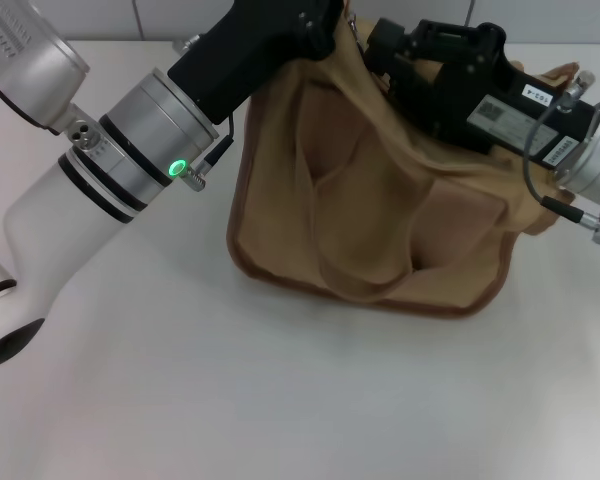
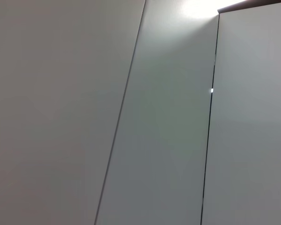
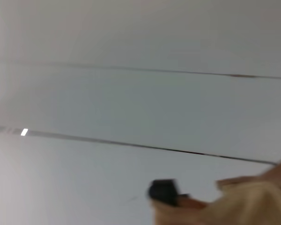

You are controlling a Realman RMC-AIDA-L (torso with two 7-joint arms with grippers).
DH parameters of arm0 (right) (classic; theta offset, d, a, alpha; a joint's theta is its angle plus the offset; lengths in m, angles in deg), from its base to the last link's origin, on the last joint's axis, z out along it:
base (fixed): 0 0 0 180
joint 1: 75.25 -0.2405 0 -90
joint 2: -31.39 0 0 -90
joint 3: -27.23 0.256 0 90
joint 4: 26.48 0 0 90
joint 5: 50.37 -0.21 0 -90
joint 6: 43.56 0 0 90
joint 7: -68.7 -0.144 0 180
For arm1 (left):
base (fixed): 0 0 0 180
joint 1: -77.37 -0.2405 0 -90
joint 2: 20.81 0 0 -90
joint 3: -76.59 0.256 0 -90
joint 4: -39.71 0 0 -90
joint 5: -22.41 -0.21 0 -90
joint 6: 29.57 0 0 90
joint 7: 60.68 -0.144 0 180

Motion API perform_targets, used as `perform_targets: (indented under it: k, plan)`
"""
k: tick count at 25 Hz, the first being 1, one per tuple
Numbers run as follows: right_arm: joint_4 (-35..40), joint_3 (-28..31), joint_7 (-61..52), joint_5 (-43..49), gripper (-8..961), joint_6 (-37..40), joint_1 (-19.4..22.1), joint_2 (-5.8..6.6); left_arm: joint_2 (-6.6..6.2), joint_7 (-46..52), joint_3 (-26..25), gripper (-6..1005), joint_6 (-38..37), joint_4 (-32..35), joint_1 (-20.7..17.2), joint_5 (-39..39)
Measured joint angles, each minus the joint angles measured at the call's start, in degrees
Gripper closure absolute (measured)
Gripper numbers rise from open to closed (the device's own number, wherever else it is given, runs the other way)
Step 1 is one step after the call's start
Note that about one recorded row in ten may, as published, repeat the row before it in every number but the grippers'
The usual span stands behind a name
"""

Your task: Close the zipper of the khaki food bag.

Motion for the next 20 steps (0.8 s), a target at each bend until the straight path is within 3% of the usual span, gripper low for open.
perform_targets:
  k: [4, 7, 13, 15, 16, 17, 18, 20]
  plan:
    - [5.1, -0.2, 4.8, 0.3, 723, 3.1, 2.4, 0.33, 0.00, 0.0, -0.7, 983, 0.3, 0.3, -0.2, -0.1]
    - [12.7, 0.4, 11.6, -0.1, 612, 7.7, 7.3, 0.47, -0.03, 0.0, -1.0, 981, 1.1, 0.4, -0.5, -0.1]
    - [21.6, 0.9, 19.2, -0.2, 403, 9.7, 11.2, 1.09, -0.07, 0.0, -1.0, 979, 1.4, 0.4, -0.3, -0.1]
    - [28.3, 0.9, 23.2, 0.8, 338, 10.2, 12.4, 1.43, -0.05, 0.0, -1.0, 978, 1.5, 0.4, 0.2, -0.2]
    - [28.3, 0.9, 23.2, 0.8, 340, 10.2, 12.4, 1.43, -0.05, 0.0, -1.0, 978, 1.5, 0.4, 0.2, -0.2]
    - [34.8, 0.9, 24.2, 3.8, 342, 7.4, 13.1, 1.13, -0.04, 0.0, -1.0, 977, 1.5, 0.3, 0.4, -0.2]
    - [34.8, 0.9, 24.2, 3.8, 344, 7.4, 13.1, 1.13, -0.03, -0.1, -1.0, 977, 1.6, 0.2, 0.7, -0.2]
    - [43.9, 0.6, 24.4, 10.9, 348, 1.0, 13.2, 0.45, -0.02, -0.3, -1.0, 976, 2.6, -0.1, 1.5, -0.3]
